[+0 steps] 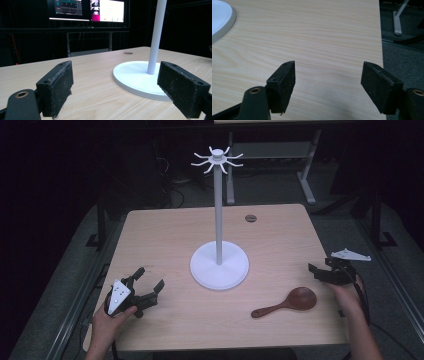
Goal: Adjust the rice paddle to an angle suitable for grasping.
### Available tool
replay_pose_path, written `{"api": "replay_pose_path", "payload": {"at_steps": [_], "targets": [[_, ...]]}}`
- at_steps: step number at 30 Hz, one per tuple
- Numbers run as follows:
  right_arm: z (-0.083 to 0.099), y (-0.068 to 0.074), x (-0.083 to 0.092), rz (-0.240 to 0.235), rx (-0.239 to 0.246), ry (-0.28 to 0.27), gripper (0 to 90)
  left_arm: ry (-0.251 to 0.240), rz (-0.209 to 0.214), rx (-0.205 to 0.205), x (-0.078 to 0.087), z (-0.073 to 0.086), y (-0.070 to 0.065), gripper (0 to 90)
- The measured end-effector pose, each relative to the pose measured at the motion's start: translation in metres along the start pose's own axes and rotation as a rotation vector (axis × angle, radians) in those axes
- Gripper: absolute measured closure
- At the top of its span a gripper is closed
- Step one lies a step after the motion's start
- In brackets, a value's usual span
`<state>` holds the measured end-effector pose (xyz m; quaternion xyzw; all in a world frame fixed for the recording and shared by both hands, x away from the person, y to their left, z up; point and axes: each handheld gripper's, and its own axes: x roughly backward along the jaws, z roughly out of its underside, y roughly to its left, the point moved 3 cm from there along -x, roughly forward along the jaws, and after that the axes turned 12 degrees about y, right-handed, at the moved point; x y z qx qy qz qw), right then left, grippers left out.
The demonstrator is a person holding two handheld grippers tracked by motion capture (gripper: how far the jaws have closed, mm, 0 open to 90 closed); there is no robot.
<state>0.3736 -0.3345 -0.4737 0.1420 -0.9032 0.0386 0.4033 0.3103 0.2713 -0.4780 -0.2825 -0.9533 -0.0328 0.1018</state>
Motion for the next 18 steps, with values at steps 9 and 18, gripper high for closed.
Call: {"api": "replay_pose_path", "payload": {"at_steps": [9, 18], "targets": [[-0.002, 0.006, 0.008, -0.014, 0.013, 0.026, 29.5, 0.000, 0.000, -0.001, 0.000, 0.000, 0.000, 12.9], [-0.004, 0.015, 0.014, -0.052, 0.049, 0.074, 44.8, 0.001, -0.002, 0.001, 0.000, 0.000, 0.000, 12.9]]}}
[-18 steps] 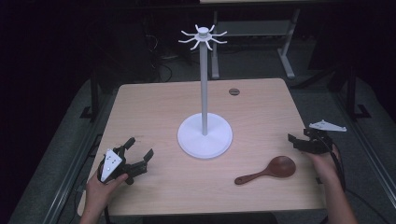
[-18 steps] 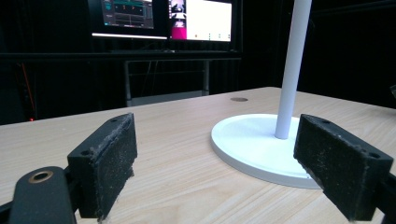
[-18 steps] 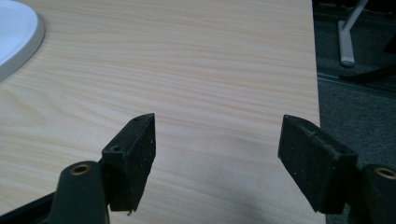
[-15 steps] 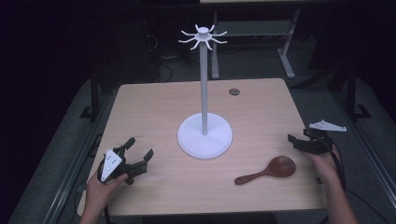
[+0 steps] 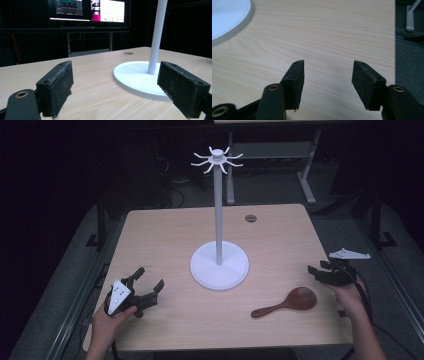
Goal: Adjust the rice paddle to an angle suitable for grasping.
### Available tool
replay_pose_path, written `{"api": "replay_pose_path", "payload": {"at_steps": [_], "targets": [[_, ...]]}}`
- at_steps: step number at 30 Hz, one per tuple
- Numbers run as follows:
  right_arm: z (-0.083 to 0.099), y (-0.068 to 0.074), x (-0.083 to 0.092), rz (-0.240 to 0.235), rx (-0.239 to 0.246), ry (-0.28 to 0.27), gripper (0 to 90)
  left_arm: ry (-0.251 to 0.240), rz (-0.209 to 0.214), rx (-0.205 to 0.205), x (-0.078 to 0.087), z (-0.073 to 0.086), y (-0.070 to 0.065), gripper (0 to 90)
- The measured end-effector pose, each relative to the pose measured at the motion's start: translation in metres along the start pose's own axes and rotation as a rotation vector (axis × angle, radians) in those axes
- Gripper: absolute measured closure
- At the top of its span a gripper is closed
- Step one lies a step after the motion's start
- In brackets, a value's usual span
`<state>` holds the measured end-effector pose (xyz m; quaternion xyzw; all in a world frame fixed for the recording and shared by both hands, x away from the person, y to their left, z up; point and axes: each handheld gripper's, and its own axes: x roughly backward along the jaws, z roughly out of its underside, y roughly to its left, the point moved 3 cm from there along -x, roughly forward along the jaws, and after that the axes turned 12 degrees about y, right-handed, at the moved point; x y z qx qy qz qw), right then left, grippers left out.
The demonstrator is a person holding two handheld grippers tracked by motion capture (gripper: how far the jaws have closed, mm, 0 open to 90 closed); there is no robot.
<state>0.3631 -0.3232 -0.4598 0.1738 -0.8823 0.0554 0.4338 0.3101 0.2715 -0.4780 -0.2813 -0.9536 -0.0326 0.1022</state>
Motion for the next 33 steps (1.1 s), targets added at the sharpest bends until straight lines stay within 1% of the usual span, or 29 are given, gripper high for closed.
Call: {"api": "replay_pose_path", "payload": {"at_steps": [3, 4, 5, 9, 10, 11, 18, 20, 21, 22, 23, 24, 26, 27, 28, 29, 30, 33], "targets": [[-0.001, 0.006, 0.001, -0.012, 0.022, 0.016, 50.4, 0.000, 0.002, -0.001, 0.000, 0.000, 0.000, 12.9], [-0.001, 0.006, 0.001, -0.012, 0.022, 0.016, 50.4, 0.000, 0.002, -0.001, 0.000, 0.000, 0.000, 12.9], [-0.001, 0.011, 0.002, -0.027, 0.036, 0.028, 56.3, 0.000, 0.003, -0.005, 0.000, 0.000, 0.000, 12.9], [-0.002, 0.017, 0.002, -0.049, 0.063, 0.041, 66.4, 0.000, 0.005, -0.002, 0.000, 0.000, 0.000, 12.9], [-0.002, 0.017, 0.002, -0.049, 0.063, 0.041, 66.4, 0.000, 0.005, -0.002, 0.000, 0.000, 0.000, 12.9], [-0.003, 0.020, 0.002, -0.058, 0.077, 0.049, 72.2, 0.000, 0.005, -0.003, 0.000, 0.000, 0.000, 12.9], [-0.002, 0.026, 0.002, -0.084, 0.116, 0.065, 89.0, 0.000, 0.004, -0.003, 0.000, 0.000, 0.000, 12.9], [-0.002, 0.028, 0.000, -0.096, 0.123, 0.080, 89.9, 0.000, 0.005, -0.003, 0.000, 0.000, 0.000, 12.9], [-0.001, 0.028, -0.001, -0.101, 0.136, 0.086, 89.9, 0.000, 0.005, -0.004, 0.000, 0.000, 0.000, 12.9], [-0.001, 0.028, -0.001, -0.101, 0.136, 0.086, 89.9, 0.000, 0.005, -0.004, 0.000, 0.000, 0.000, 12.9], [0.000, 0.031, -0.003, -0.110, 0.150, 0.102, 89.9, 0.000, 0.005, -0.002, 0.000, 0.000, 0.000, 12.9], [0.000, 0.032, -0.005, -0.118, 0.152, 0.113, 89.9, 0.000, 0.005, -0.002, 0.000, 0.000, 0.000, 12.9], [0.001, 0.034, -0.007, -0.125, 0.169, 0.127, 89.9, 0.000, 0.006, -0.002, 0.000, 0.000, 0.000, 12.9], [0.001, 0.034, -0.007, -0.125, 0.169, 0.127, 89.9, 0.000, 0.006, -0.002, 0.000, 0.000, 0.000, 12.9], [0.001, 0.036, -0.008, -0.132, 0.166, 0.142, 89.9, 0.000, 0.006, -0.002, 0.000, 0.000, 0.000, 12.9], [0.002, 0.038, -0.010, -0.142, 0.177, 0.160, 89.9, 0.000, 0.005, -0.002, 0.000, 0.000, 0.000, 12.9], [0.002, 0.038, -0.010, -0.142, 0.177, 0.160, 89.9, 0.000, 0.005, -0.002, 0.000, 0.000, 0.000, 12.9], [0.003, 0.041, -0.013, -0.152, 0.200, 0.184, 89.9, 0.000, 0.005, -0.003, 0.000, 0.000, 0.000, 12.9]]}}
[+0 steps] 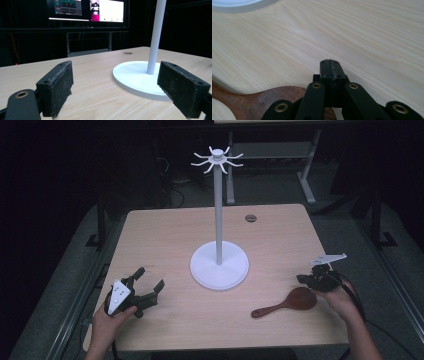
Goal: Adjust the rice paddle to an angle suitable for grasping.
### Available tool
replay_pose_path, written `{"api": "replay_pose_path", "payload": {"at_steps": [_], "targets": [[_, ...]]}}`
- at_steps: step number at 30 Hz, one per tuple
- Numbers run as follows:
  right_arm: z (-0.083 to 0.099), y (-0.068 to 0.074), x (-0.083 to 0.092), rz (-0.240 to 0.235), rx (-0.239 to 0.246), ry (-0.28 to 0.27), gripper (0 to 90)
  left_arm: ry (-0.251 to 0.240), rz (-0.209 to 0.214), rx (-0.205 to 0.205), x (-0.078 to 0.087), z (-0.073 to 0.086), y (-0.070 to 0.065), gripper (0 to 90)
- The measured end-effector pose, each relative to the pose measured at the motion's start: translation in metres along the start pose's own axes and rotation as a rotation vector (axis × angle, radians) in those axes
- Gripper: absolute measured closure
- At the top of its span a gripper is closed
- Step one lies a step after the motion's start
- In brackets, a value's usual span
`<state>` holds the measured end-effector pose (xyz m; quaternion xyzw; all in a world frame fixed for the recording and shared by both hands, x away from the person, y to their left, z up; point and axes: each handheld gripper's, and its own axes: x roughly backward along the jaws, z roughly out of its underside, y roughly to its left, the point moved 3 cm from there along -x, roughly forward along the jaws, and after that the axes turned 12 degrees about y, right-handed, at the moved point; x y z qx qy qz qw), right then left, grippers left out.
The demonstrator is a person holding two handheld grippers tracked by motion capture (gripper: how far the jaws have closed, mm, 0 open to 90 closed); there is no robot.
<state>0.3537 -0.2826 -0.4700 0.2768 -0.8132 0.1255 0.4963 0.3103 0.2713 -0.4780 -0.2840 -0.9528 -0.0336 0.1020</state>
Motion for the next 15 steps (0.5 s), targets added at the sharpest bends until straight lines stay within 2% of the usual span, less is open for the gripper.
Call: {"api": "replay_pose_path", "payload": {"at_steps": [11, 15], "targets": [[0.0017, 0.0033, -0.0075, -0.031, 0.015, 0.060, 89.8, -0.001, 0.000, 0.000, -0.0001, 0.0000, 0.0000, 12.9], [0.0025, 0.0033, -0.0076, -0.036, 0.026, 0.067, 89.9, 0.000, 0.000, 0.000, 0.0000, 0.0000, 0.0000, 12.9]]}}
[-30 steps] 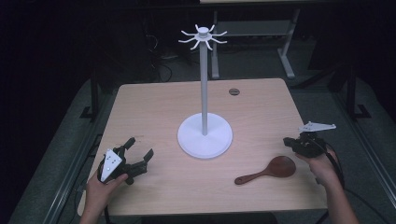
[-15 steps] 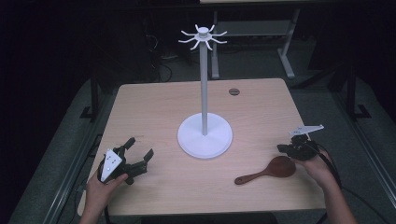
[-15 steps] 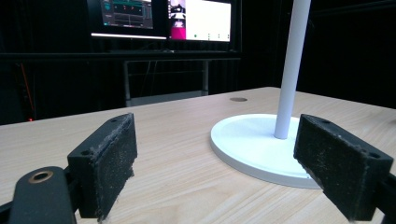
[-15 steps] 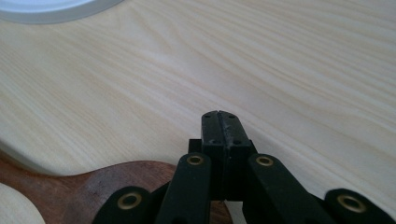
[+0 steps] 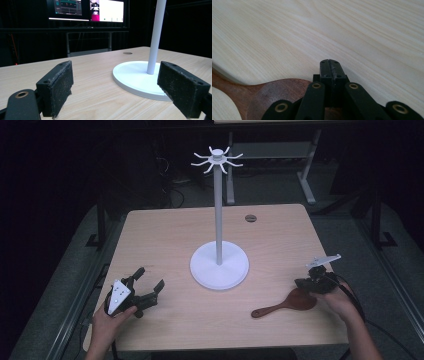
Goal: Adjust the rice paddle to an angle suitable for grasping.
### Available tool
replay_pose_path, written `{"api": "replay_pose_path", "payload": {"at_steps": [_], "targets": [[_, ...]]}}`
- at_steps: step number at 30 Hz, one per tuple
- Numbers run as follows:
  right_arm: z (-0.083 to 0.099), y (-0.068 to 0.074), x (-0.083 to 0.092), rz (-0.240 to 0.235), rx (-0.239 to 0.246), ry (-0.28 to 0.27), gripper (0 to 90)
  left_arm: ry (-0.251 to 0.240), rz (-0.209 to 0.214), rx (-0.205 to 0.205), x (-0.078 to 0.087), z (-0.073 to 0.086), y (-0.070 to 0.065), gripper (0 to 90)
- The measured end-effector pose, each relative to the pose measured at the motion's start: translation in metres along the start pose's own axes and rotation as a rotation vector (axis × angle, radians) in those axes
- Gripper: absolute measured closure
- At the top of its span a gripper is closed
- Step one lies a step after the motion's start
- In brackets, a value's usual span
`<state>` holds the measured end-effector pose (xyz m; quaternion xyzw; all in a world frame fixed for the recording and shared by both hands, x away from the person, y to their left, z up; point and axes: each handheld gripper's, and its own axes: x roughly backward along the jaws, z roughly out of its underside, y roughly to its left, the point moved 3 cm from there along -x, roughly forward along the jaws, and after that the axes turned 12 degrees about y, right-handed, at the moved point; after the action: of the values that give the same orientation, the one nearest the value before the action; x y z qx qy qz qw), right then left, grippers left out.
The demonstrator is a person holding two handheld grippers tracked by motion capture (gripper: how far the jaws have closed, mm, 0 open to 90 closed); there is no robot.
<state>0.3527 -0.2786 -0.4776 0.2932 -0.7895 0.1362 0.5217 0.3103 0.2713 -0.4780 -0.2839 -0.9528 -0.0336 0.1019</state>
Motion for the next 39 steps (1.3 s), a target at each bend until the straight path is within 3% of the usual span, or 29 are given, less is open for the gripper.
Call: {"api": "replay_pose_path", "payload": {"at_steps": [18, 31, 35, 39], "targets": [[0.008, 0.000, 0.003, -0.030, 0.017, 0.026, 89.9, 0.000, -0.001, 0.004, 0.000, 0.000, 0.000, 12.9], [0.021, 0.010, 0.009, -0.070, 0.070, 0.072, 89.9, 0.003, -0.002, -0.005, 0.000, 0.000, 0.000, 12.9], [0.027, 0.011, 0.012, -0.065, 0.068, 0.067, 89.9, 0.004, -0.002, -0.005, 0.000, 0.000, 0.000, 12.9], [0.023, 0.013, 0.017, -0.071, 0.063, 0.023, 89.9, 0.005, -0.002, -0.006, 0.000, 0.000, 0.000, 12.9]]}}
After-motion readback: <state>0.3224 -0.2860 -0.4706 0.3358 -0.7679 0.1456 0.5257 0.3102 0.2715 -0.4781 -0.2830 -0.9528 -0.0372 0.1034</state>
